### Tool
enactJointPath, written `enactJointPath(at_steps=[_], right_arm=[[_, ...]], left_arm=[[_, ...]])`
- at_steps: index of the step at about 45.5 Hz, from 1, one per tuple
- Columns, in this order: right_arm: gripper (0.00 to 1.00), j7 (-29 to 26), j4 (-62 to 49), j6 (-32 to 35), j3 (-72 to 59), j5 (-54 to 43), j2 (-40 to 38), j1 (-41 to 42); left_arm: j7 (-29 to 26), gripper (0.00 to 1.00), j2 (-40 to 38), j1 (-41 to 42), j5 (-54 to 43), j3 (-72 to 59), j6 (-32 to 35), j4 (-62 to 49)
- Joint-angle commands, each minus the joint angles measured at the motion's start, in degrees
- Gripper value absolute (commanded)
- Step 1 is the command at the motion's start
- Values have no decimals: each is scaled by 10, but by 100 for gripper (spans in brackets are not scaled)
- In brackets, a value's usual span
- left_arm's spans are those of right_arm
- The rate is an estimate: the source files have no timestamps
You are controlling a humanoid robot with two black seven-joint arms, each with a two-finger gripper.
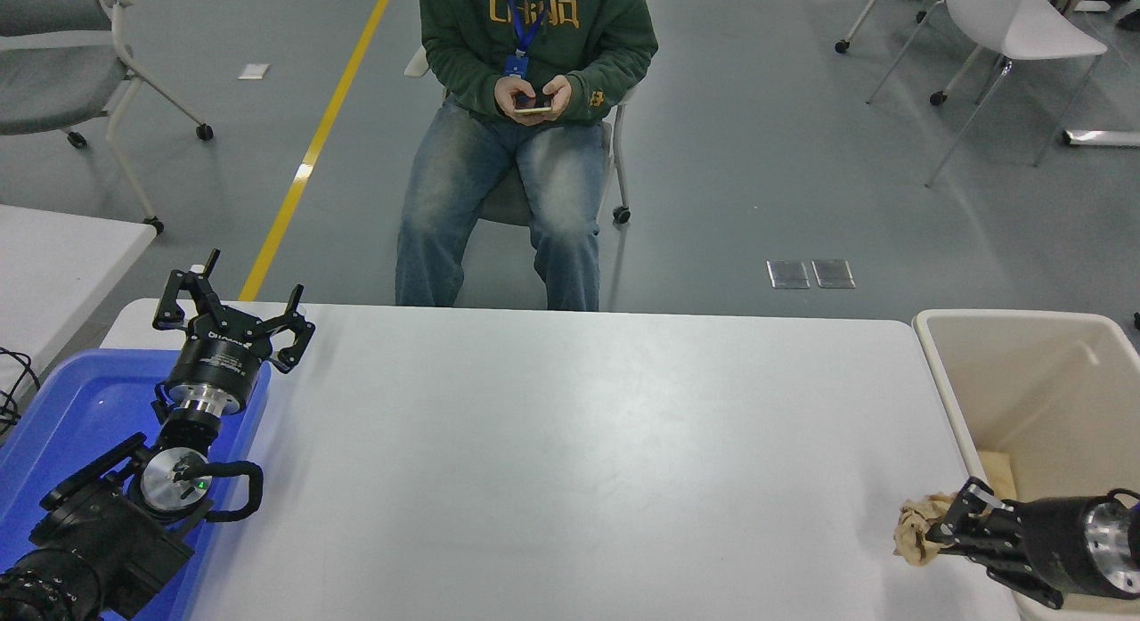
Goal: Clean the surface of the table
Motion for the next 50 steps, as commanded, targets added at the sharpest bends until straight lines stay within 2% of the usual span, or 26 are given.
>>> enactJointPath(at_steps=[1, 15, 29, 50], right_arm=[[0, -2, 9, 96, 0, -5, -98, 76], [0, -4, 1, 212, 12, -53, -197, 163], [0, -5, -6, 296, 82, -90, -263, 165], [0, -5, -8, 307, 97, -100, -270, 165]], left_arm=[[0, 100, 0, 0, 0, 0, 0, 0], [0, 100, 0, 0, 0, 0, 0, 0], [0, 100, 0, 0, 0, 0, 1, 0], [0, 100, 0, 0, 0, 0, 0, 0]])
